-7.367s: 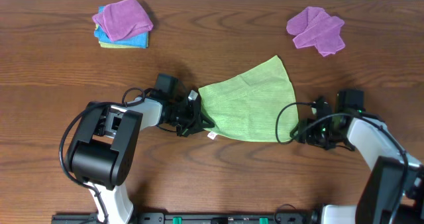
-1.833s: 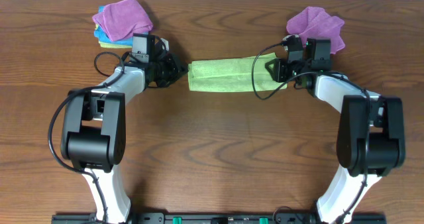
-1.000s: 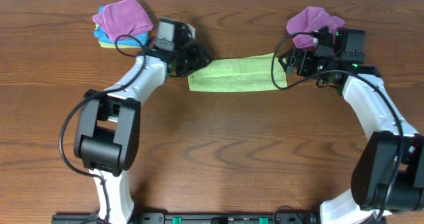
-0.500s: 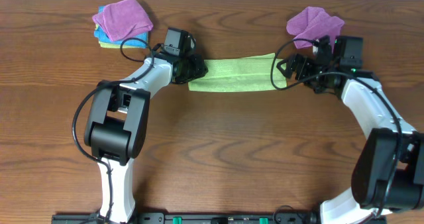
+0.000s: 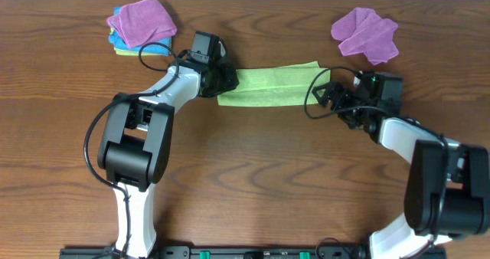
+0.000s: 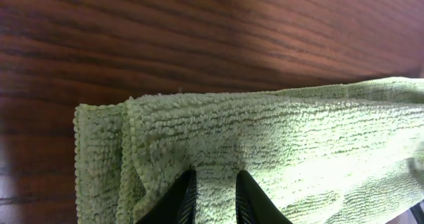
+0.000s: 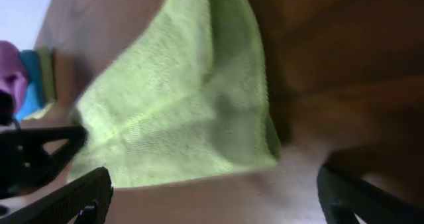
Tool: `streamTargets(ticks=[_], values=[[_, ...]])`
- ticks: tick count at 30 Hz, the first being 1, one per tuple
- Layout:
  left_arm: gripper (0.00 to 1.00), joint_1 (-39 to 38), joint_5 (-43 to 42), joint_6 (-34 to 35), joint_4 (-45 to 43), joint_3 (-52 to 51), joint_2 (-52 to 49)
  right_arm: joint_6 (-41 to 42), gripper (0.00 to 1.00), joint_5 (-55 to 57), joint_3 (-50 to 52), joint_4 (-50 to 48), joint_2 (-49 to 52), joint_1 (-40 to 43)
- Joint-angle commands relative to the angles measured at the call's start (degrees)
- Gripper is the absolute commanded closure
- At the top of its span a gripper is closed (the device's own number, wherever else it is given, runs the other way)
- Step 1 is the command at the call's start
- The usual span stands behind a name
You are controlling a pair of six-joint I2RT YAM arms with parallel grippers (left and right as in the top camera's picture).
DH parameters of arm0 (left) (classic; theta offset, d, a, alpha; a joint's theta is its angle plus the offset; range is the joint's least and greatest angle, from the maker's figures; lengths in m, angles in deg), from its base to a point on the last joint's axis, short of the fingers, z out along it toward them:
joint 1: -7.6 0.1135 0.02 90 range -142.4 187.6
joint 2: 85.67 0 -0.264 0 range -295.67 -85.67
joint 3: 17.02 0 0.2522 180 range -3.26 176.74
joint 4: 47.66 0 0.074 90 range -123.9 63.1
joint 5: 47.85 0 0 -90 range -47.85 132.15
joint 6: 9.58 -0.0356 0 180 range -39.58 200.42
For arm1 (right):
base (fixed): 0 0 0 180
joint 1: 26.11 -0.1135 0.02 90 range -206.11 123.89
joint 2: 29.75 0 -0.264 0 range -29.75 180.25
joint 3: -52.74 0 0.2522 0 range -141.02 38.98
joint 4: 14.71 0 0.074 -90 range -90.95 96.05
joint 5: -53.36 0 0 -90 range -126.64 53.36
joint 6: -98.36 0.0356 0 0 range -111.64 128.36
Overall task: Fold the cloth
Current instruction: 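Grasp the green strip's right end with the right gripper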
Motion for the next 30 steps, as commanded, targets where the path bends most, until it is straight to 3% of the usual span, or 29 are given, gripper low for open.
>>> streamTargets(ticks=[1,6,12,14,19,23,30], values=[[0.78,0.22,3.06,-0.96,1.9,-0.42,-1.77,5.55,0.01,0.2,0.72,-2.1,5.49,-1.73],[0.8,0.22,2.64,-0.94,2.58,-0.42,-1.77,12.24,0.02,0.2,0.72,-13.16,12.48,-4.24],[0.8,0.24,2.67,-0.94,3.52,-0.42,-1.77,12.98,0.19,2.08,0.63,-22.32,18.23,-7.85],[0.8,0.24,2.67,-0.94,3.56,-0.42,-1.77,12.81,0.36,4.39,0.63,-23.87,18.45,-8.52],[0.81,0.24,2.62,-0.92,3.74,-0.42,-1.77,7.43,0.65,5.4,0.44,-31.8,18.45,-8.87],[0.83,0.44,2.6,-0.92,4.55,-0.42,-1.75,4.13,0.99,3.39,-0.68,-33.97,18.16,-8.48],[0.87,1.44,2.19,-0.94,4.83,0.04,-1.42,-3.76,0.99,-0.85,-1.88,-30.32,11.04,-8.28]])
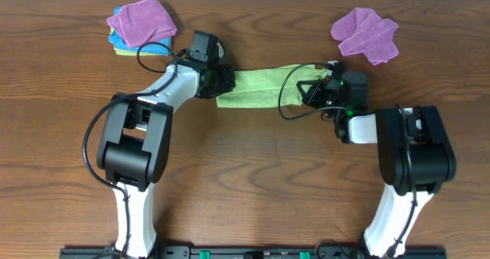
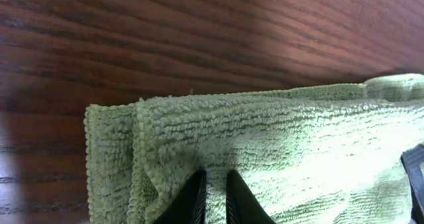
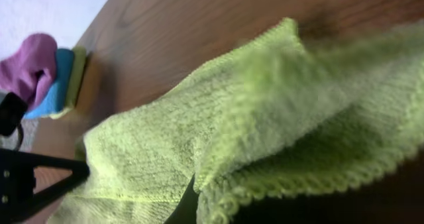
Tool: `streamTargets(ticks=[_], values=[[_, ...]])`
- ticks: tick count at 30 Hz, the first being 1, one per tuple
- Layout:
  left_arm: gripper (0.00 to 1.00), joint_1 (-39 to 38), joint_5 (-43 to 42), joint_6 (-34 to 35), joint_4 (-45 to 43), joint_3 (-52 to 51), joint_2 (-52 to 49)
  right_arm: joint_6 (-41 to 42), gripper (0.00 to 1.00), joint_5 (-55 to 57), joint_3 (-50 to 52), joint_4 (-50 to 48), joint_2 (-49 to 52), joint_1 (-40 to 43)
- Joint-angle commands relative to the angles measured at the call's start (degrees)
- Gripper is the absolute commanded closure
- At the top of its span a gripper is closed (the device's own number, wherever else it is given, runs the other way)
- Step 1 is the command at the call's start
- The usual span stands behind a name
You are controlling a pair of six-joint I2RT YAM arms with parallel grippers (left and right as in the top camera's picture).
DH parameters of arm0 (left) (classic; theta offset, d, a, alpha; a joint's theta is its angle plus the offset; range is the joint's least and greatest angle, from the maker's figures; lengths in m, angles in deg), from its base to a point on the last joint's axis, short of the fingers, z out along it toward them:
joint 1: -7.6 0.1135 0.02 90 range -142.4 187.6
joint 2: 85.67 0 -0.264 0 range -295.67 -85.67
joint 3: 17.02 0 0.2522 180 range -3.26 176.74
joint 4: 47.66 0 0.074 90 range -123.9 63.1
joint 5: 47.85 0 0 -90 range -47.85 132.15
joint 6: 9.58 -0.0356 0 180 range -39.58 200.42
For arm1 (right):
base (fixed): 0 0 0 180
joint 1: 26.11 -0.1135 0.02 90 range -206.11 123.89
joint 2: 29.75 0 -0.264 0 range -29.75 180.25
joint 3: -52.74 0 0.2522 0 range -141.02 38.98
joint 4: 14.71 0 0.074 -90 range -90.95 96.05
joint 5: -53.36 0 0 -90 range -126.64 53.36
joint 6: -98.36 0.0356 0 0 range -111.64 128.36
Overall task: Fold the cloth
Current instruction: 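Grasp the green strip's right end with the right gripper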
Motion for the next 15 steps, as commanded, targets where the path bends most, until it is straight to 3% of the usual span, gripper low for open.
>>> streamTargets(ticks=[1,8,15], values=[[0.88,1.09,1.9,-0.79,1.57,-0.37,-1.42,-6.54,0.99,-1.36,-0.83,2.82,-6.32,-0.07],[0.88,1.09,1.9,-0.79,1.51,1.29,-1.42,-14.1,0.99,-0.94,-2.69,14.86,-15.08,-0.96],[0.89,1.09,1.9,-0.81,1.51,1.33,-1.42,-19.15,0.99,-0.74,-6.75,21.73,-16.85,-4.7]])
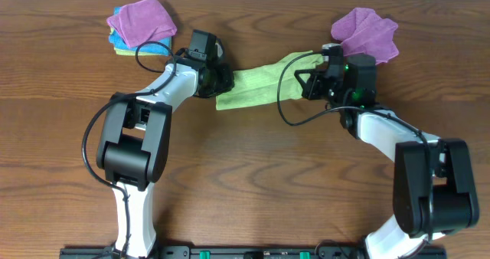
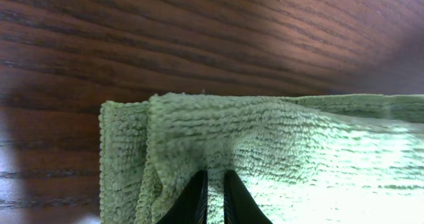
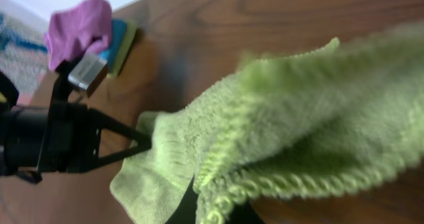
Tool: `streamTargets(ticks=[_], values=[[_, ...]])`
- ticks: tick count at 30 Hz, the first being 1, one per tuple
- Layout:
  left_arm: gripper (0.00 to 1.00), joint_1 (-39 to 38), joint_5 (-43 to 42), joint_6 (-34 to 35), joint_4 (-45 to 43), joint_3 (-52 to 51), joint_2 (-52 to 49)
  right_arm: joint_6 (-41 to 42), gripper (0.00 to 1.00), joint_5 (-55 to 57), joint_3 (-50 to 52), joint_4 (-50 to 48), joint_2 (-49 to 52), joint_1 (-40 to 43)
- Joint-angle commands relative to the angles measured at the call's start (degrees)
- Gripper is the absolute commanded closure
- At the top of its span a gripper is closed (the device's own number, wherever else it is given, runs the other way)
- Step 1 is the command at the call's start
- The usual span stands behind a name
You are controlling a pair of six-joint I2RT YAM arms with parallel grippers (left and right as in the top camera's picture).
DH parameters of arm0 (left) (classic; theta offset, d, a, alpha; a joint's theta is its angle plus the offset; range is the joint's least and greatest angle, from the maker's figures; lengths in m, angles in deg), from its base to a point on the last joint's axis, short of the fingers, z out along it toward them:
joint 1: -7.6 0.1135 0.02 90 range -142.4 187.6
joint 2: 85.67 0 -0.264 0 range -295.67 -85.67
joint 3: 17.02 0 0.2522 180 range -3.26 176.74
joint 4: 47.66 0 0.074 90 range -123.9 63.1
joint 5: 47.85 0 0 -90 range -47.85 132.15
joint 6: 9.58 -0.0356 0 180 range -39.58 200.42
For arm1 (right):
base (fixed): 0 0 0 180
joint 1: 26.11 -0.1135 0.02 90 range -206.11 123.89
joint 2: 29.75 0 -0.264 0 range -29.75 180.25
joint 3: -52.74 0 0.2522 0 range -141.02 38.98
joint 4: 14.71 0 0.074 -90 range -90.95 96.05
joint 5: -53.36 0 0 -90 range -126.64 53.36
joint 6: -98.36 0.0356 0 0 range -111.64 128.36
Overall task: Fold the cloth
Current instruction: 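Grasp the green strip's right end with the right gripper, then fold the right end with the right gripper toward the left gripper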
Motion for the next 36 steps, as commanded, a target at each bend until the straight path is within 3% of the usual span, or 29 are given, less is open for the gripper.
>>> streamTargets(ticks=[1,8,23,36], values=[[0.89,0.72,2.19,-0.79,0.46,0.74,-1.42,-5.31,0.99,0.76,-3.13,2.14,-1.03,-2.62],[0.89,0.72,2.19,-0.81,0.46,0.74,-1.42,-10.38,0.99,7.98,-8.13,8.98,-0.83,-9.07],[0.94,2.29,-2.21,-0.87,0.94,2.69,-1.29,-14.99,0.99,9.16,-17.7,16.04,9.4,-15.87],[0.94,6.38,-2.05,-6.47,9.99,11.19,1.33,-16.76,0.99,11.08,-22.49,18.6,14.47,-19.04]])
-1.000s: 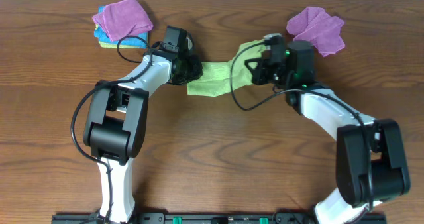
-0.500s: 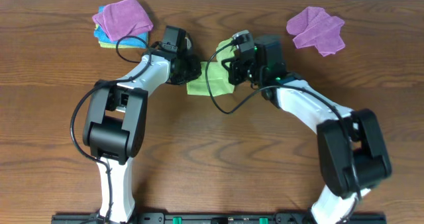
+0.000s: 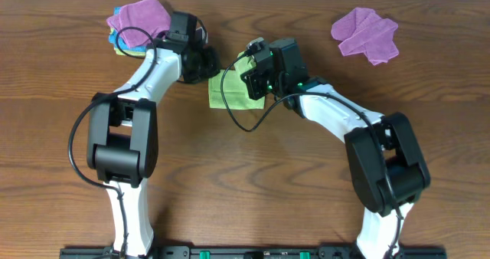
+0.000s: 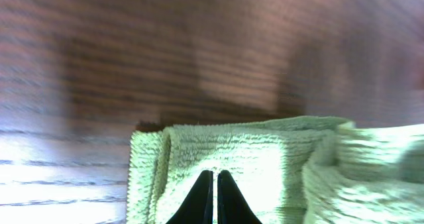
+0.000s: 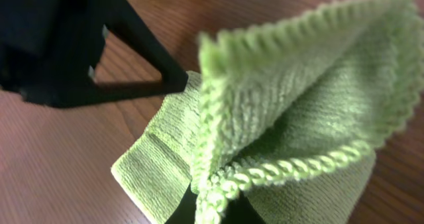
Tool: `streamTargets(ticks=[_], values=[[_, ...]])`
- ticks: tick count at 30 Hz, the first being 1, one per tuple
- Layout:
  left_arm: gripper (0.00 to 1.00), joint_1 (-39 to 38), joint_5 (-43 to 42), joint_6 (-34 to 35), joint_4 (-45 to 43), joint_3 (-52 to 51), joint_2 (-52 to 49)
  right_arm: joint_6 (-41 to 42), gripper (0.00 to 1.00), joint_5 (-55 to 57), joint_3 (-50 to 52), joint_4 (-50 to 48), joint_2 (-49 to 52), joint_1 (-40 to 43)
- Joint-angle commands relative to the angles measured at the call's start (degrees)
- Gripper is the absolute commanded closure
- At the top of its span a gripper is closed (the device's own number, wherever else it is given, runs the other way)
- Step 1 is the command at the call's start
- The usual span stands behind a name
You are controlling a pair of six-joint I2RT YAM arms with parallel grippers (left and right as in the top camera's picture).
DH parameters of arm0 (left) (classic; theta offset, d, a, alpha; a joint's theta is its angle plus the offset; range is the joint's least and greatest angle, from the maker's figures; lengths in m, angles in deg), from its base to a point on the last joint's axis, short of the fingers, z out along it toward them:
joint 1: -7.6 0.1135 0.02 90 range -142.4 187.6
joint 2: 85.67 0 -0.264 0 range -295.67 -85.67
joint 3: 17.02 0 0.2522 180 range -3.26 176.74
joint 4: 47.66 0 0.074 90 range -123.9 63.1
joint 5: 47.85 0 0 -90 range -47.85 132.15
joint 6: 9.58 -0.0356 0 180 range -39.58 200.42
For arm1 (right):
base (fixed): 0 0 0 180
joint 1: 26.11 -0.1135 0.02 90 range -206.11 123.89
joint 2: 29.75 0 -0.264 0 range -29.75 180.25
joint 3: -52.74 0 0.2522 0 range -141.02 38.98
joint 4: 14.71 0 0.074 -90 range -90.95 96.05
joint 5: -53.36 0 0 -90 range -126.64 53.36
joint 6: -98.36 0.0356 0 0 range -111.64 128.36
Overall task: Fold the cloth
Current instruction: 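Fold the right end with the right gripper toward the left gripper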
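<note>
The green cloth (image 3: 228, 92) lies doubled over near the back middle of the table, a short block instead of a strip. My left gripper (image 3: 212, 67) is shut on its left end; in the left wrist view the black fingertips (image 4: 207, 192) pinch the terry cloth (image 4: 265, 164). My right gripper (image 3: 250, 77) is shut on the other end and holds it raised over the lower layer. In the right wrist view that corded edge (image 5: 291, 168) stands up above the flat layer (image 5: 149, 164). The two grippers are close together.
A stack of purple, blue and yellow cloths (image 3: 136, 18) sits at the back left, just behind my left arm. A loose purple cloth (image 3: 365, 33) lies at the back right. Bare wooden table (image 3: 268, 182) stretches toward the front.
My right gripper has moved left with its end of the cloth, from mid-table to above the left end. The cloth is now doubled. My left gripper shifted slightly back and left.
The cloth lay as a long strip, my left gripper pinching its left end and my right gripper open beside the right end. Then the right gripper was shut on that end, then held it lifted, and now holds it over the left end.
</note>
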Motion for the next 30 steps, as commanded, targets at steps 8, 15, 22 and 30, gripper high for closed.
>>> streamTargets(ticks=[8,15,22,30], values=[[0.94,3.3,-0.26,-2.19,2.01,4.31,2.12,-3.08,0.99,2.34,-1.14,0.61,2.67,-1.88],[0.94,3.96,-0.48,-2.16,2.03,4.31,2.73,-3.23,0.99,2.71,-1.73,0.44,4.02,-3.54],[0.94,3.96,-0.7,-2.19,3.65,4.39,2.73,-3.23,0.8,3.1,-3.1,-0.04,4.92,-5.62],[0.94,4.09,-0.7,-2.19,4.15,4.42,2.75,-2.97,0.68,2.62,-5.64,-0.39,4.94,-7.02]])
